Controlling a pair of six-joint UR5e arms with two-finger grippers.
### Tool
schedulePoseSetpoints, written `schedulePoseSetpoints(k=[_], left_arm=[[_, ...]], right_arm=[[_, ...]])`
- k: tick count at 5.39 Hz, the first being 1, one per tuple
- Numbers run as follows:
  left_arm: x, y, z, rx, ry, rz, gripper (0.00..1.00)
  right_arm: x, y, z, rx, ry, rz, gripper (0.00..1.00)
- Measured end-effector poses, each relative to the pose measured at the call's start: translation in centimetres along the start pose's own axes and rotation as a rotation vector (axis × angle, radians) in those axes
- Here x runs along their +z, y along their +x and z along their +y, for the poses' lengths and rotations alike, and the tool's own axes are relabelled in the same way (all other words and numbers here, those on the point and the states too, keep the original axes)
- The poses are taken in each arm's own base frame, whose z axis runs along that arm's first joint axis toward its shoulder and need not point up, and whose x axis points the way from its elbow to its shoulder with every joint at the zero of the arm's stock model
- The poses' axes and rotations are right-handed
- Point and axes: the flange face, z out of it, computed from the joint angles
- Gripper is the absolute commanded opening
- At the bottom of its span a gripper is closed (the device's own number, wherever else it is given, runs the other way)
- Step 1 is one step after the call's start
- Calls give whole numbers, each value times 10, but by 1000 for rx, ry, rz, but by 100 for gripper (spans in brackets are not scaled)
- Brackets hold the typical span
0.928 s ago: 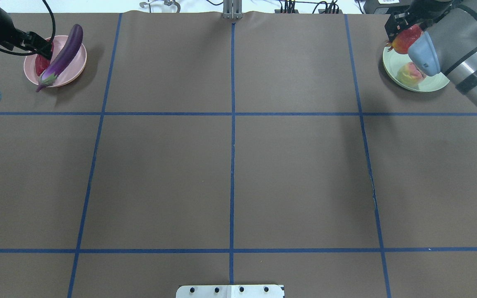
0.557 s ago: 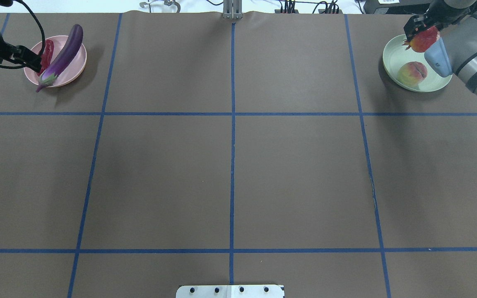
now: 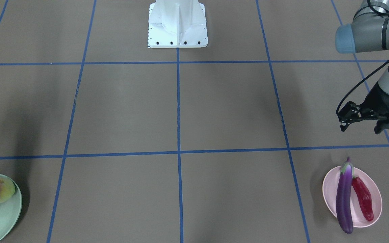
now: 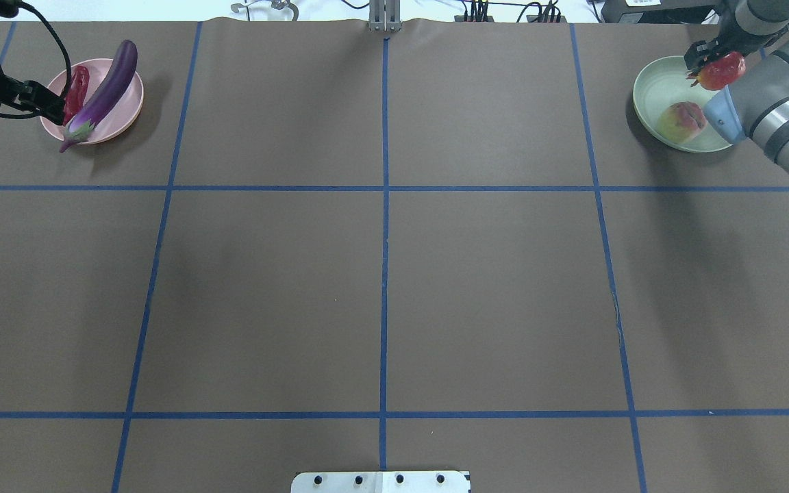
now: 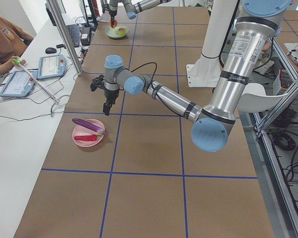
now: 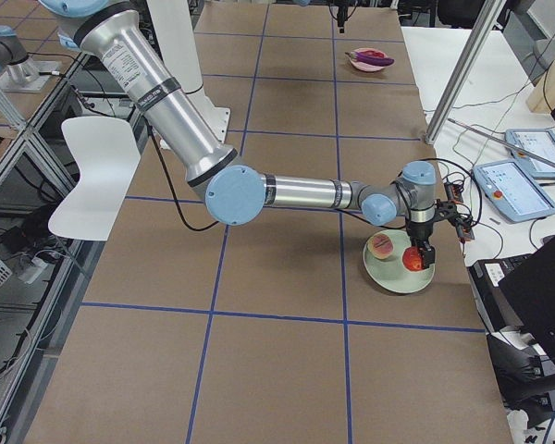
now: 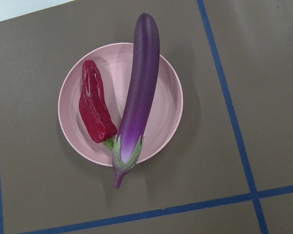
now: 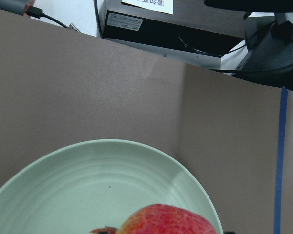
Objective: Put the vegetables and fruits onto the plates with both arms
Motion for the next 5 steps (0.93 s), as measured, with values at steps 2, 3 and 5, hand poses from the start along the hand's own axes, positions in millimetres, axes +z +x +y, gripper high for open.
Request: schedulePoseSetpoints(k=[2,3,5], left_arm=[[3,-2,0,-2,-6,-3,100],[3,-2,0,-3,-8,-4,100],[-1,-2,1,-5,-5,-4,100]], right_arm=[[0,-11,-5,8,9,4,100],[-20,-5,-14,32,6,-51,100],[-117,21,-7,109,-45,-137,100]])
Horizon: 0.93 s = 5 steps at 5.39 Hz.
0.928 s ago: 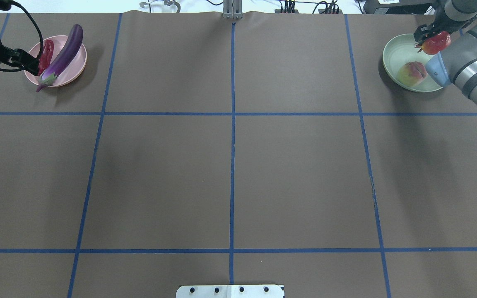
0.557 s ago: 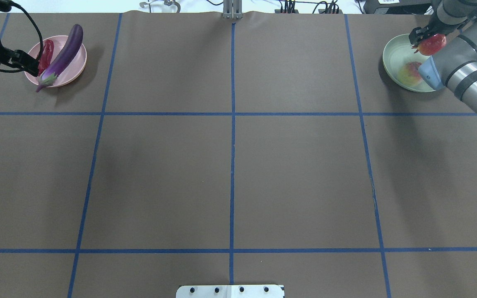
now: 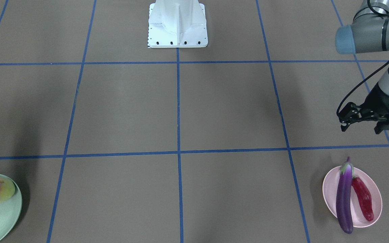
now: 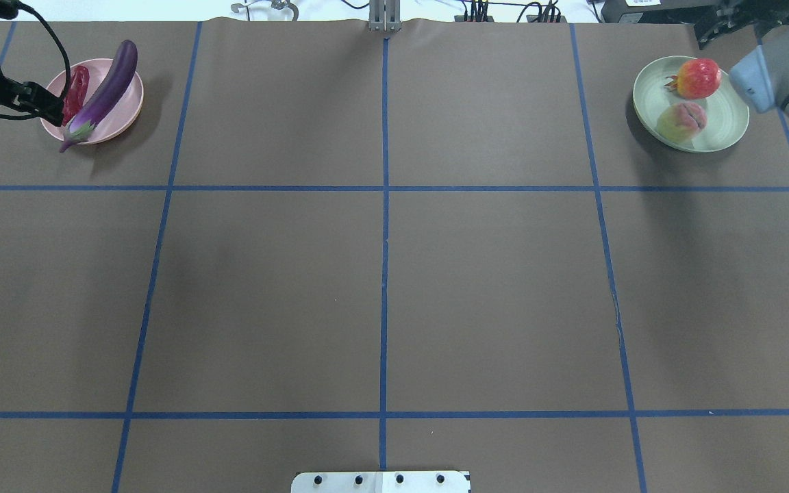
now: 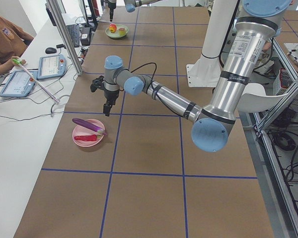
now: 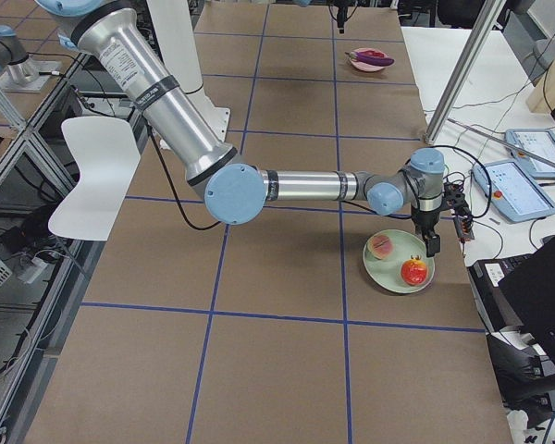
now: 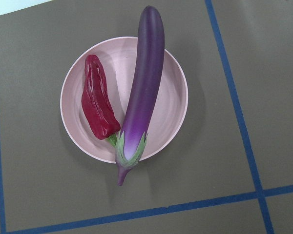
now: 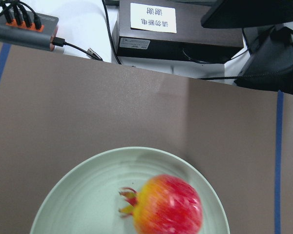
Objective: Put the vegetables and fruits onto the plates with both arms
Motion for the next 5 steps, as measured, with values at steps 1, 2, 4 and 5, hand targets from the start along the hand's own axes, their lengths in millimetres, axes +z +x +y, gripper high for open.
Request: schedulePoseSetpoints(k=[1,2,4,5], left_arm=[[0,-5,3,11,-4,-3,100],[3,-17,10,39,-15,-11,100],[1,-58,40,105,-55,-36,100],[-6,-78,54,142,-83,-51,100]], right_arm=[[-53,11,16,33,-42,-38,100],[-82,43,44,34,-73,-83,100],[-100,119,153,74,-107,-182,100],[-107,140,190,116,-111,-228,100]])
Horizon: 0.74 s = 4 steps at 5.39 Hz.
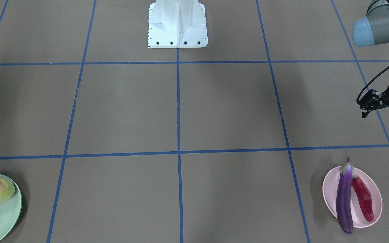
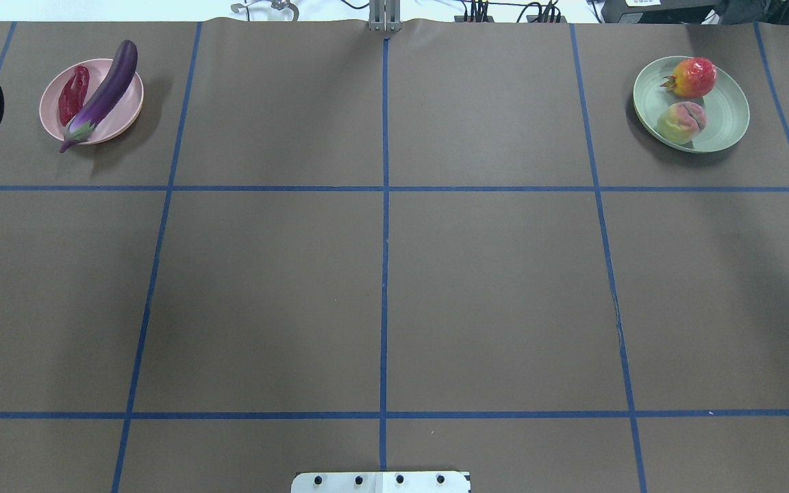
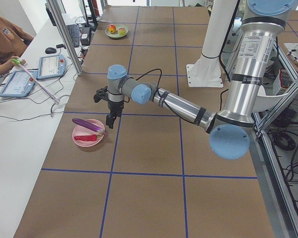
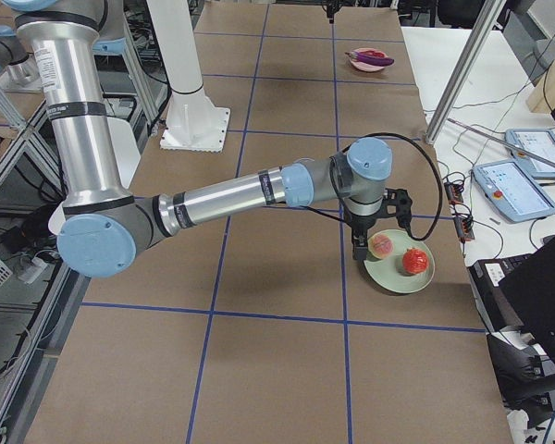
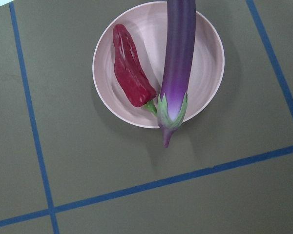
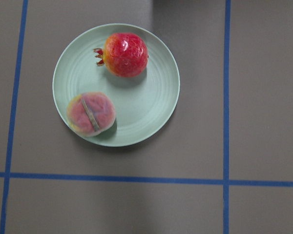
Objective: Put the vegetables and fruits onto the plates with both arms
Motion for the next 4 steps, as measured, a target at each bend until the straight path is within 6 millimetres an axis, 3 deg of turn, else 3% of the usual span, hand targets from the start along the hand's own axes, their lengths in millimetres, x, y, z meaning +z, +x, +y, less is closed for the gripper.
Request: schedulePoseSetpoints(k=[2,4], left_arm=[[-6,-59,47,23,-51,64,100],[3,-136,90,-14,-74,136,100]], right_arm=[[8,31,48,57,-29,-23,100],[16,45,68,76,-49,-32,100]])
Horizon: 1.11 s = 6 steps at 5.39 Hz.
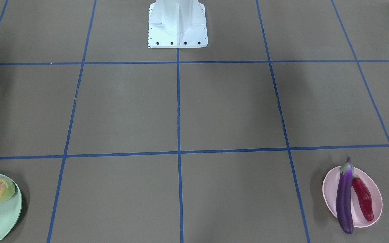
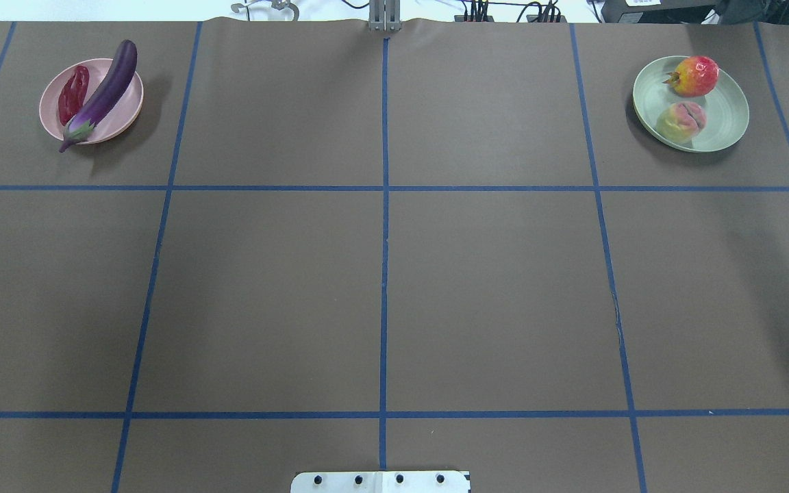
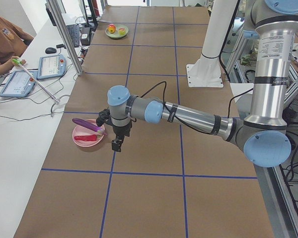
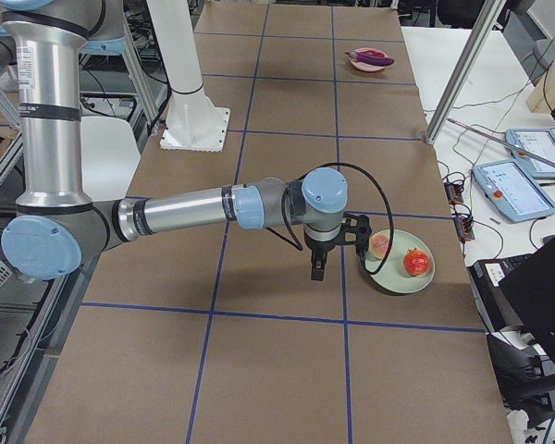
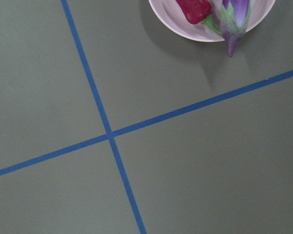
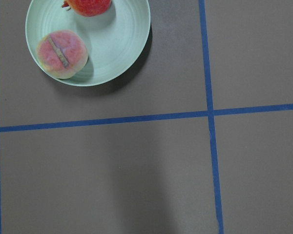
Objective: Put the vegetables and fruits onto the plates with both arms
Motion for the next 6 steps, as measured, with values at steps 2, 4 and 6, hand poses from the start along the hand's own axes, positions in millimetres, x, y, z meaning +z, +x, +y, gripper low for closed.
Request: schedulePoseSetpoints(k=[2,4,6], left_arm=[[37,-79,37,-1,-28,119,100],[45,-97,37,16,-26,116,100],[30,-96,19,31,-13,57,100]], right_arm=[[-2,21,18,37,-3,-53,100],[-2,39,38,67,-5,-45,100],[2,44,39,67,-5,-1,100]])
